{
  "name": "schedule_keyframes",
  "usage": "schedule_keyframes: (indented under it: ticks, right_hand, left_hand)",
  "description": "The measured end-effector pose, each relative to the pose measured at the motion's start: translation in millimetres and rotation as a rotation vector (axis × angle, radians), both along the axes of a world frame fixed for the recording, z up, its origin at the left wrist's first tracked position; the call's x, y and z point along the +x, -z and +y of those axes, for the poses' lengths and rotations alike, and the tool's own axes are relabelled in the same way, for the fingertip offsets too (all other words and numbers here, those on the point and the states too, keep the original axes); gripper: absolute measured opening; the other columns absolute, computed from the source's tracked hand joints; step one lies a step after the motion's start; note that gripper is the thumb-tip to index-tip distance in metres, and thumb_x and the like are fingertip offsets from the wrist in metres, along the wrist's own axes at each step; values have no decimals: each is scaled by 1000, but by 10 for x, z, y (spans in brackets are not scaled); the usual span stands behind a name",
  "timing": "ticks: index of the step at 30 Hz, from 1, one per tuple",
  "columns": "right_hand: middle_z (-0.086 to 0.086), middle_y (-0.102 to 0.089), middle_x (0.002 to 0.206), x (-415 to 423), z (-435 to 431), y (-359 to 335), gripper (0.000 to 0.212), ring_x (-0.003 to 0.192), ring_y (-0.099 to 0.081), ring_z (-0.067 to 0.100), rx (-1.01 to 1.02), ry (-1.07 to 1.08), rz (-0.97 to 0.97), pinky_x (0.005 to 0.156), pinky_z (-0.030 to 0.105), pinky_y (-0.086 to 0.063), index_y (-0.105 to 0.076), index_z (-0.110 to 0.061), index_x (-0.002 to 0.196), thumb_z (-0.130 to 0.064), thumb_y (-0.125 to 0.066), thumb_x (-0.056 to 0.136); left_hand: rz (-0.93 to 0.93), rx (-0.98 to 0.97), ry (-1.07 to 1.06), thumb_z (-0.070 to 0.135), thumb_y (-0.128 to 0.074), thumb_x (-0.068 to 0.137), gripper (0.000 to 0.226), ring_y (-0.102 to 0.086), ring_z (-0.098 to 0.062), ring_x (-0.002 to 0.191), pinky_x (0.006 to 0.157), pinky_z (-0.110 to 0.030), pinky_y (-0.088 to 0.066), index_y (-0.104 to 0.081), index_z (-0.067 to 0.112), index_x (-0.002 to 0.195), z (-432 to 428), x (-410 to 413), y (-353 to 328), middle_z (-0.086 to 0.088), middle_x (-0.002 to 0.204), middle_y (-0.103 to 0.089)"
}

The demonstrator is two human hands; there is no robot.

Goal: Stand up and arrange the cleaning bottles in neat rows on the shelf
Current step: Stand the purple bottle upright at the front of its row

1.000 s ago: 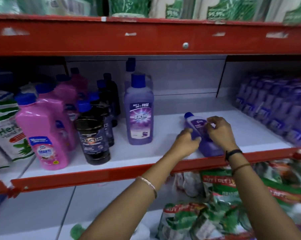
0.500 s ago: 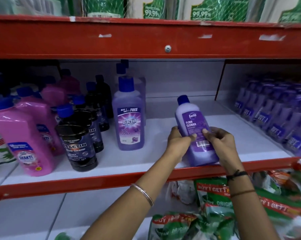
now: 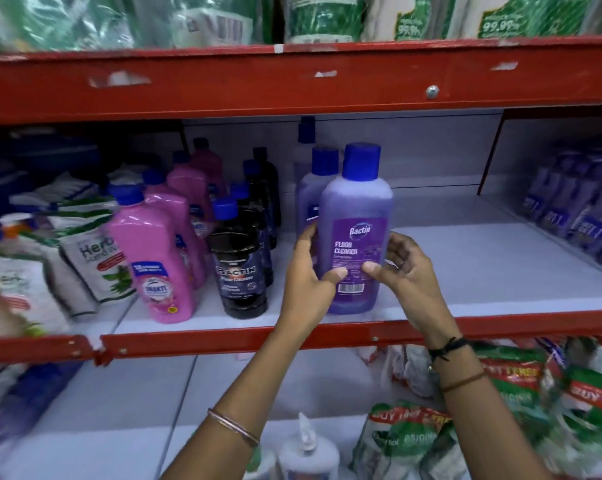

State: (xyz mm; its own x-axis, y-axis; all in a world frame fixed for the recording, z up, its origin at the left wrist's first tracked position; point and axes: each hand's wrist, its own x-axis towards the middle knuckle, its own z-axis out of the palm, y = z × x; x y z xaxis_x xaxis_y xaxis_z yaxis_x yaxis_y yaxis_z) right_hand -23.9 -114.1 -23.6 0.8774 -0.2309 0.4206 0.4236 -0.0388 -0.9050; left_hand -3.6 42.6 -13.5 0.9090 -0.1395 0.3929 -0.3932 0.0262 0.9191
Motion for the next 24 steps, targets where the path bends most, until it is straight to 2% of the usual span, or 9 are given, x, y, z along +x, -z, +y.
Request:
schedule_keyframes:
  ticks: [4, 8, 12, 14, 16, 18, 20, 22, 24]
  right_hand:
    - [-2, -64, 111, 106, 308, 98, 44, 93, -66, -3, -6, -38, 4, 72, 14, -53, -52, -16, 117, -1, -69, 79]
    - [-5, -64, 111, 106, 447, 245, 37, 95, -66, -1, 37, 11, 1, 71, 15, -54, -52, -23, 111, -7, -68, 82]
    - [-5, -61, 101, 101, 455, 268, 29, 90, -63, 8, 3, 177, -10, 66, 12, -52, -52, -20, 101, -11, -71, 81]
    - [-5, -61, 95, 99, 472, 285, 22, 88, -61, 12, -53, 255, -25, 67, 15, -52, -54, -20, 95, -11, -69, 83]
    - [0, -64, 97, 80, 501, 316, 12, 93, -62, 16, -93, 257, -24, 79, 31, -56, -59, -15, 98, -16, -64, 87]
    - [3, -67, 106, 38, 527, 324, 29, 100, -65, 19, -128, 204, 4, 88, 40, -56, -62, -12, 107, -34, -60, 89]
    - [2, -67, 113, 7, 515, 292, 47, 103, -66, 16, -142, 110, 38, 90, 35, -56, -61, -13, 115, -48, -61, 84]
    - [-2, -67, 115, -5, 492, 236, 61, 102, -67, 11, -147, 17, 60, 85, 26, -56, -58, -13, 119, -52, -67, 74]
    - [-3, -67, 115, 3, 478, 165, 66, 100, -68, 11, -138, -38, 84, 80, 24, -57, -55, -13, 121, -49, -73, 68]
  left_hand:
    - [-18, 12, -40, 7, -71, 76, 70, -58, -15, 112, 87, -31, -56, -36, 30, 132, 292, 5, 114, -2, 128, -55]
    - [-54, 2, 3, 13, -72, 76, 67, -58, -10, 113, 88, -30, -55, -36, 36, 127, 425, 19, 229, 5, 127, -54]
    - [-78, -3, -31, 35, -52, 90, 36, -56, -9, 115, 93, -35, -53, -40, 36, 124, 410, 29, 265, -1, 129, -53]
    - [-90, -39, -60, 25, -40, 96, 24, -55, -5, 113, 95, -26, -48, -47, 31, 118, 404, 27, 311, 1, 123, -56]
    - [-78, -43, -63, 8, -41, 95, 30, -56, 3, 100, 86, -15, -47, -51, 34, 107, 406, 12, 332, 8, 111, -59]
    - [-52, -25, -32, 2, -46, 92, 35, -57, 4, 96, 81, -13, -48, -51, 35, 102, 415, 22, 346, 12, 106, -60]
    - [-46, -17, -5, 5, -53, 90, 33, -57, 2, 101, 85, -13, -47, -49, 33, 108, 424, 56, 364, 9, 111, -59]
    - [-10, -19, 25, 10, -59, 87, 39, -55, -2, 109, 92, -18, -46, -45, 28, 119, 433, 104, 385, 5, 121, -56]
    - [31, 28, 63, 18, -66, 83, 52, -54, -6, 116, 99, -26, -45, -39, 26, 126, 419, 140, 380, 2, 129, -53]
